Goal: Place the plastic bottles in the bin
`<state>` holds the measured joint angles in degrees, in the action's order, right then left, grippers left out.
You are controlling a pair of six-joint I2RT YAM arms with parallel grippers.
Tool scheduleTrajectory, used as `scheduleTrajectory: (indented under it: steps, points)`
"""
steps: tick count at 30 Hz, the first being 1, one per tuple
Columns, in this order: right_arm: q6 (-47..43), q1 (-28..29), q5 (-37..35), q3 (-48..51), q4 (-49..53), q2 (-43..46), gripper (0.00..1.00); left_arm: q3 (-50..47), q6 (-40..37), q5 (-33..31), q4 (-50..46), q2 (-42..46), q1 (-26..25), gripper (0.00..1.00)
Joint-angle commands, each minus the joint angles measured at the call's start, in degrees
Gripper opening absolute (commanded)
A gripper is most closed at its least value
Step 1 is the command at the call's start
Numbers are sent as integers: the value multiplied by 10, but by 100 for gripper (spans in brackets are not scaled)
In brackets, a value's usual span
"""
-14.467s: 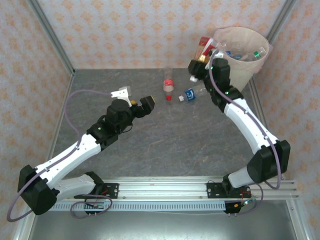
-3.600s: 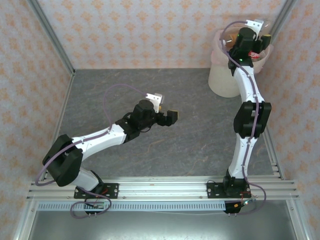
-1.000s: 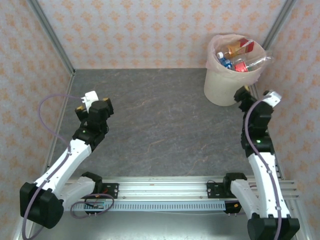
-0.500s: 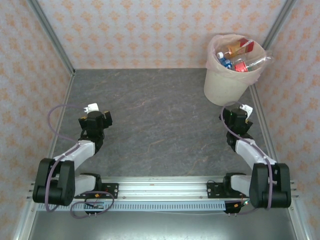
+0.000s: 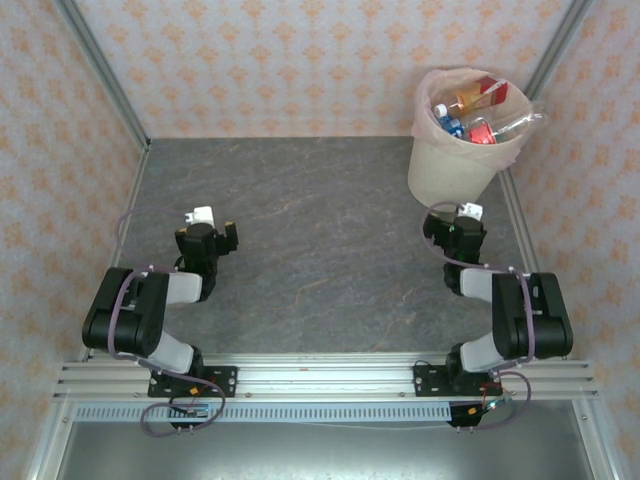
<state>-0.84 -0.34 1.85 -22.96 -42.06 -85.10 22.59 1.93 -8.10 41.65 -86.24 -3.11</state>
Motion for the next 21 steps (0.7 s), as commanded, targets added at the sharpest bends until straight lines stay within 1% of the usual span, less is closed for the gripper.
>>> scheduleTrajectory:
  steps: [1, 2, 3, 4, 6, 21]
  points:
    - [-27, 3, 28, 44, -127, -18, 99, 12, -13, -38, 25, 3, -6, 100]
    - [-26, 3, 21, 29, -77, -11, 99, 14, -12, -38, 15, 6, -6, 100]
    - [-14, 3, -6, -2, -34, -23, 99, 12, -13, -38, 23, 4, -5, 100]
    - [-14, 5, -10, -22, -6, -24, 99, 14, -12, -38, 17, 6, -6, 100]
    - [-16, 8, -17, -11, -27, -23, 99, 14, -13, -37, 18, 5, -6, 100]
    - [-15, 9, -19, -11, -22, -21, 99, 14, -13, -36, 18, 5, -6, 100]
